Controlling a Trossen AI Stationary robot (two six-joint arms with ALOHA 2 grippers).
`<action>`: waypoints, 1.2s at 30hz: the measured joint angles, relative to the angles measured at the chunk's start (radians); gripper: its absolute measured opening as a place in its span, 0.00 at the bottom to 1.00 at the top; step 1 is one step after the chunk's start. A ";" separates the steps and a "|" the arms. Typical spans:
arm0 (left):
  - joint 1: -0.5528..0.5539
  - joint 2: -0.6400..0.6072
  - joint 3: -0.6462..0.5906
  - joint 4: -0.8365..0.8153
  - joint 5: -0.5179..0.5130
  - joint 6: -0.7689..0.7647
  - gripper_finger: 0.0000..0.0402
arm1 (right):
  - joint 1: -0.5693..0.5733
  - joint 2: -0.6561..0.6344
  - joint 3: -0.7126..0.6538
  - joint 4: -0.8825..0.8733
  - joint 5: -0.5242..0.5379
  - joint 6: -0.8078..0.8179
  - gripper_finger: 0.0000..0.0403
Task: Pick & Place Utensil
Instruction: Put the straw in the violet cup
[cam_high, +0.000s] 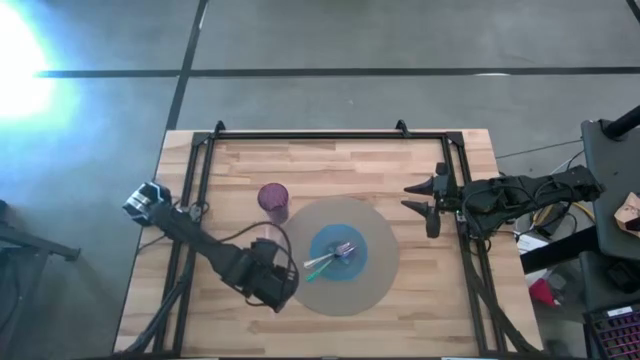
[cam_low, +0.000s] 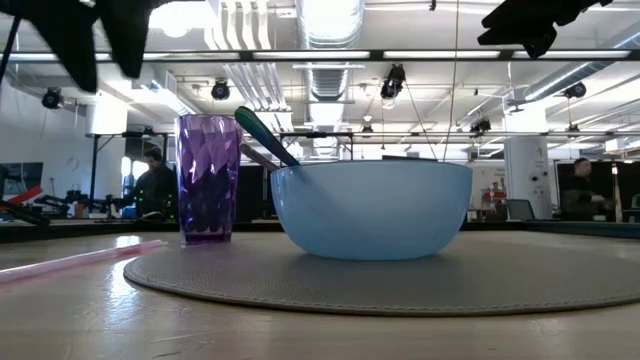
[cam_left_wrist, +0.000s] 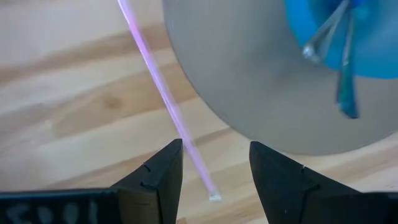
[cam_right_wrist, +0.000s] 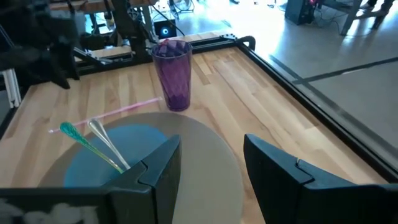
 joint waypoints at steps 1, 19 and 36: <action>-0.006 -0.003 -0.028 0.032 0.000 -0.012 0.44 | 0.000 0.000 0.000 0.000 0.000 -0.004 0.42; -0.034 -0.029 -0.310 0.313 0.011 -0.127 0.44 | 0.000 0.000 0.000 0.001 0.000 0.000 0.42; 0.001 0.017 -0.310 0.309 0.018 -0.103 0.44 | 0.000 0.000 0.000 0.002 0.000 0.000 0.42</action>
